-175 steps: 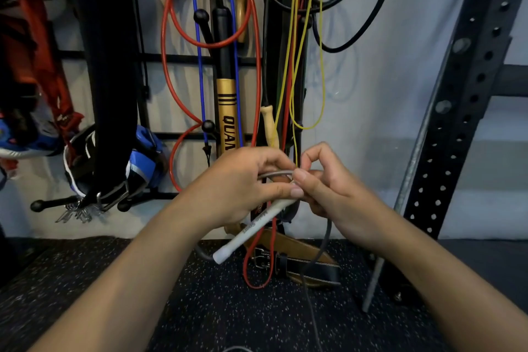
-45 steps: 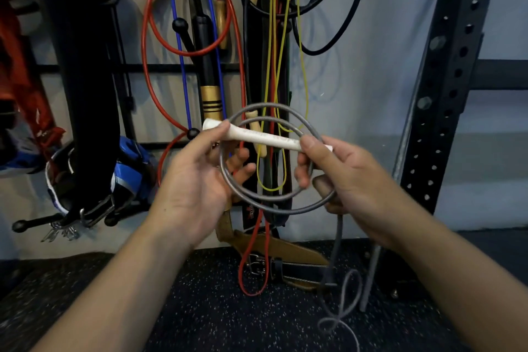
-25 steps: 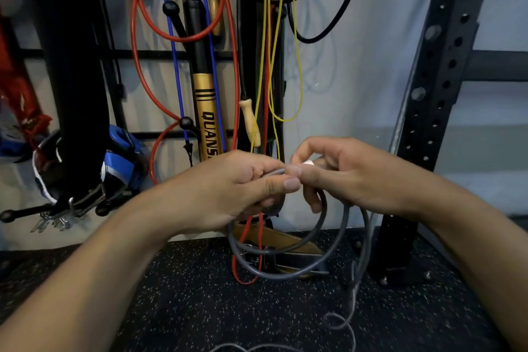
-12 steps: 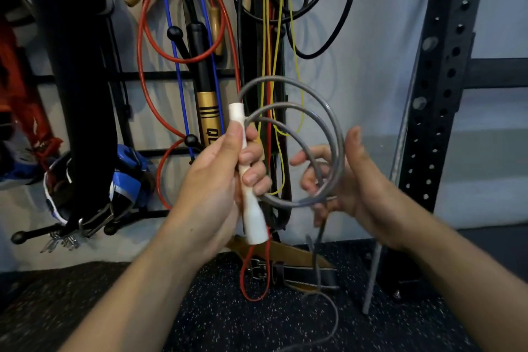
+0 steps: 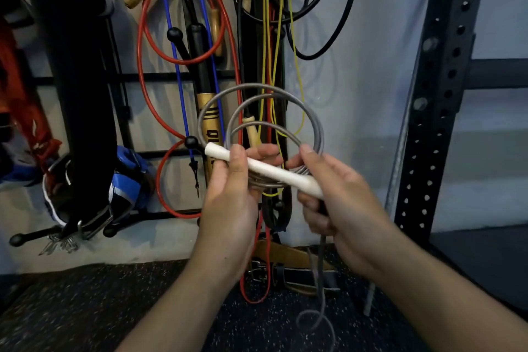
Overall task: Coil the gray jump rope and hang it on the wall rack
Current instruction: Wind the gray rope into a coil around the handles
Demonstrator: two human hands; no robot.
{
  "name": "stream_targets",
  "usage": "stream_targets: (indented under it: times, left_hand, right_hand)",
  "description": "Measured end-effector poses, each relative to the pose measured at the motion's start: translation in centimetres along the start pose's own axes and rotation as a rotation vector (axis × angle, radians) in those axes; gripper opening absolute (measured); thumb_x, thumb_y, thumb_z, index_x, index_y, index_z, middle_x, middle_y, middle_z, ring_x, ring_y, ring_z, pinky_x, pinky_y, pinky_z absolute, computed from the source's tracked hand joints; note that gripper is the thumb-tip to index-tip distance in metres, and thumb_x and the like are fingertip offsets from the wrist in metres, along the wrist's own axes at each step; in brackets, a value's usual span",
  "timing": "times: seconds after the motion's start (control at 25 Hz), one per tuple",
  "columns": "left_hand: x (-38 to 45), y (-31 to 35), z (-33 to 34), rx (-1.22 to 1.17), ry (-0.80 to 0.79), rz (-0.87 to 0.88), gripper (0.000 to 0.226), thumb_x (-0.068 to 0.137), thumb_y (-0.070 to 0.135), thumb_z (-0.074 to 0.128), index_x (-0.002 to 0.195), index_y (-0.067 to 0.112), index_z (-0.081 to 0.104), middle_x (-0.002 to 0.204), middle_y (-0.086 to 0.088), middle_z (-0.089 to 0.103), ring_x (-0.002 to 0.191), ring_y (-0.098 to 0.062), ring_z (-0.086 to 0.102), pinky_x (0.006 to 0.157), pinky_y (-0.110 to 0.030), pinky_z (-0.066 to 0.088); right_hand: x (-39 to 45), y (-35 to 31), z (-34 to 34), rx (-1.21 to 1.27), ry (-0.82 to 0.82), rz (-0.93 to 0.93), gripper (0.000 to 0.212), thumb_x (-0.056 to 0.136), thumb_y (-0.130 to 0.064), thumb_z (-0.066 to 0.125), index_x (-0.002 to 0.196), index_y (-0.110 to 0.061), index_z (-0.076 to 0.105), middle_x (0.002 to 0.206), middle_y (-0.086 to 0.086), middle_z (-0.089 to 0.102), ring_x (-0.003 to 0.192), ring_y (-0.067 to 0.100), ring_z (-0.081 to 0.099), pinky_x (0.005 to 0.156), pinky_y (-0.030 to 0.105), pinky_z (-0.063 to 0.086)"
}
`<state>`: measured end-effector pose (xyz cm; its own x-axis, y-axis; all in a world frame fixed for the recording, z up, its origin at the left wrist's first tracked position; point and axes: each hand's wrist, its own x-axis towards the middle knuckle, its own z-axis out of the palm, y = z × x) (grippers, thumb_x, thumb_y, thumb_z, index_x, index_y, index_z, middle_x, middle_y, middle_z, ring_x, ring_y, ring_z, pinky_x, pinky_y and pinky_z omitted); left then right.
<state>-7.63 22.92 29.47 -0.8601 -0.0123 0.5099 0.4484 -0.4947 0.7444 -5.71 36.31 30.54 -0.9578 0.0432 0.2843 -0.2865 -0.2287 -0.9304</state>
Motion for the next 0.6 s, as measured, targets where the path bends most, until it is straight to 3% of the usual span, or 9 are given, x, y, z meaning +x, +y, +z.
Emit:
stream_targets:
  times: [0.12,0.2,0.32,0.36,0.44,0.52,0.6]
  left_hand:
    - [0.0,-0.2,-0.4,-0.046,-0.131,-0.036,0.041,0.111,0.029,0.044,0.099,0.022,0.083,0.12,-0.009,0.08,0.12,-0.026,0.071,0.108,-0.041,0.051]
    - [0.3,0.5,-1.0,-0.112,-0.144,-0.092,0.018,0.098,0.021,0.063,0.107,0.011,0.075,0.12,-0.013,0.079,0.119,-0.027,0.072,0.101,-0.038,0.057]
    - [1.6,2.3,-3.0,-0.15,-0.112,-0.162,0.057,0.072,0.015,0.08,0.126,0.01,0.063,0.112,-0.012,0.082,0.106,-0.026,0.078,0.087,-0.036,0.063]
    - [1.9,3.4,-3.5,-0.062,-0.124,-0.134,0.061,0.073,0.016,0.08,0.132,0.013,0.061,0.114,-0.009,0.082,0.106,-0.025,0.078,0.09,-0.037,0.063]
    - [2.4,5.4,-4.1,0.351,-0.234,-0.007,0.063,0.078,0.027,0.082,0.137,0.027,0.059,0.122,0.003,0.079,0.111,-0.016,0.076,0.099,-0.038,0.059]
    - [2.3,7.0,-3.7,0.803,-0.366,0.093,0.069,0.07,0.051,0.088,0.132,0.049,0.057,0.124,0.023,0.074,0.114,0.0,0.07,0.095,-0.029,0.054]
    - [1.7,7.7,-2.3,1.055,-0.514,0.128,0.072,0.061,0.064,0.088,0.124,0.059,0.056,0.116,0.033,0.073,0.106,0.011,0.069,0.086,-0.019,0.051]
  right_hand:
    - [0.5,-1.6,-1.1,-0.1,0.059,-0.042,0.03,0.098,-0.04,0.061,0.083,-0.016,0.069,0.048,-0.002,0.037,0.034,0.01,0.027,0.036,0.017,0.018]
    - [0.6,-2.8,-1.8,-0.196,0.062,-0.101,0.031,0.098,-0.037,0.062,0.076,-0.017,0.067,0.046,-0.005,0.037,0.035,0.009,0.027,0.034,0.018,0.02]
    - [0.7,-4.8,-2.8,-0.423,-0.013,-0.173,0.033,0.099,-0.034,0.062,0.072,-0.016,0.066,0.048,-0.005,0.04,0.04,0.01,0.031,0.036,0.018,0.025]
    - [0.6,-5.3,-3.1,-0.526,-0.056,-0.191,0.033,0.098,-0.034,0.063,0.071,-0.016,0.067,0.05,-0.005,0.041,0.041,0.01,0.033,0.037,0.018,0.027]
    - [0.3,-6.0,-3.2,-0.735,-0.158,-0.221,0.034,0.097,-0.036,0.065,0.069,-0.015,0.067,0.052,-0.004,0.043,0.043,0.009,0.036,0.039,0.017,0.029]
    - [0.0,-6.1,-2.8,-0.922,-0.248,-0.249,0.035,0.095,-0.038,0.067,0.068,-0.016,0.066,0.054,-0.004,0.044,0.046,0.007,0.037,0.045,0.019,0.031]
    - [-0.2,-5.8,-2.1,-1.058,-0.305,-0.275,0.036,0.093,-0.041,0.067,0.064,-0.02,0.062,0.055,-0.007,0.045,0.049,0.005,0.038,0.05,0.023,0.031]
